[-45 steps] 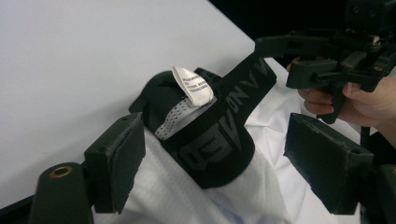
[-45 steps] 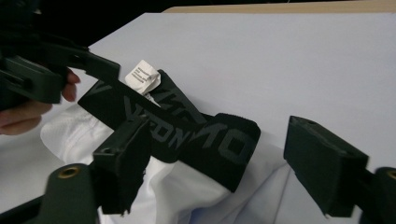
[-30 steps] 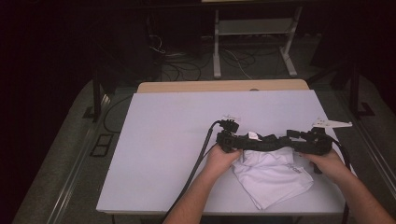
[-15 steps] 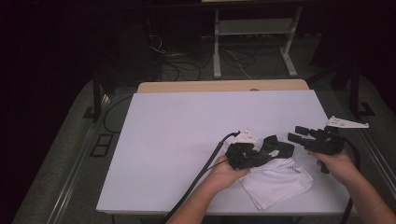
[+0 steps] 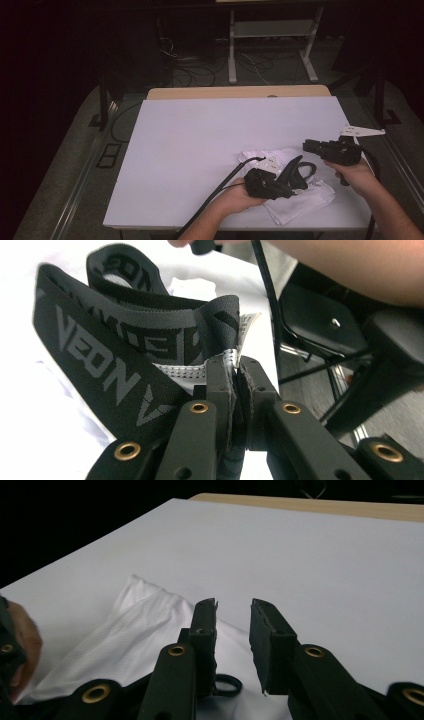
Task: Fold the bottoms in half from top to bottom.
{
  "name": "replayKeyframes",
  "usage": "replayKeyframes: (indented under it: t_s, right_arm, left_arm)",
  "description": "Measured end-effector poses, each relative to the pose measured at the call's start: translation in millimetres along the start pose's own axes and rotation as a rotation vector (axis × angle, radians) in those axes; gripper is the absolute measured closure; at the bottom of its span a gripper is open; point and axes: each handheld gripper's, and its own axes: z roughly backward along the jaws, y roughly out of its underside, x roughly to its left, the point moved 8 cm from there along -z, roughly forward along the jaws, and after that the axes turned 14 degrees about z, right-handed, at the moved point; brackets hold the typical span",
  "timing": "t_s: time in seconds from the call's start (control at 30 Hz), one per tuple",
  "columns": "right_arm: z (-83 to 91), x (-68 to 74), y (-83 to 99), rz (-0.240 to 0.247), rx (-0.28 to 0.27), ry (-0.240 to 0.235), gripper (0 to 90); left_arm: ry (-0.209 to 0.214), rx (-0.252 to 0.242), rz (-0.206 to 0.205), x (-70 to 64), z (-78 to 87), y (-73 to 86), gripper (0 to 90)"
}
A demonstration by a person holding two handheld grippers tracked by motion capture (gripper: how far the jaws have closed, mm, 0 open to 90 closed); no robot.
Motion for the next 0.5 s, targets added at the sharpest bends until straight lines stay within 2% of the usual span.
replayKeyframes:
  t_s: [0.07,0.1,0.17,0.2,0.23,0.3,0.33,0.37,0.4,0.43,0.5]
  right_arm:
    - [-2.0,3.1,-0.7,0.007,0.008,-0.010,71.3]
    - [-6.0,9.4,-0.3,0.011,0.034,-0.035,71.7]
    - [-8.1,12.4,0.5,0.013,0.051,-0.045,71.7]
    - [-8.1,12.4,0.5,0.013,0.051,-0.045,71.8]
    - [-11.9,22.0,3.0,0.013,0.092,-0.072,72.0]
    - [-12.1,23.5,3.4,0.014,0.097,-0.076,72.0]
    - [-12.1,23.5,3.4,0.014,0.097,-0.076,72.2]
    - [-12.1,23.5,3.4,0.014,0.097,-0.076,72.2]
    - [-12.6,29.4,6.2,0.019,0.121,-0.094,72.2]
    - [-12.9,31.9,11.3,0.021,0.132,-0.094,77.7]
    - [-15.1,31.6,17.5,0.017,0.153,-0.087,80.1]
  left_arm:
    - [0.000,0.000,0.000,0.0,0.0,0.0,83.3]
    - [0.026,0.033,-0.020,-5.9,-2.5,4.8,83.3]
    - [0.026,0.033,-0.020,-5.9,-2.5,4.8,83.3]
    - [0.035,0.052,-0.025,-7.7,-3.6,8.0,83.3]
    - [0.025,0.063,-0.024,-6.4,-4.1,9.7,83.2]
    - [0.025,0.063,-0.024,-6.4,-4.1,9.7,83.1]
    - [0.022,0.088,-0.018,-5.1,-5.1,13.2,83.1]
    - [0.022,0.088,-0.018,-5.1,-5.1,13.2,82.5]
    - [0.022,0.088,-0.018,-5.1,-5.1,13.2,82.5]
    - [0.025,0.111,-0.002,-1.6,-6.6,17.5,82.0]
    - [0.032,0.111,0.007,-0.8,-7.3,18.5,81.3]
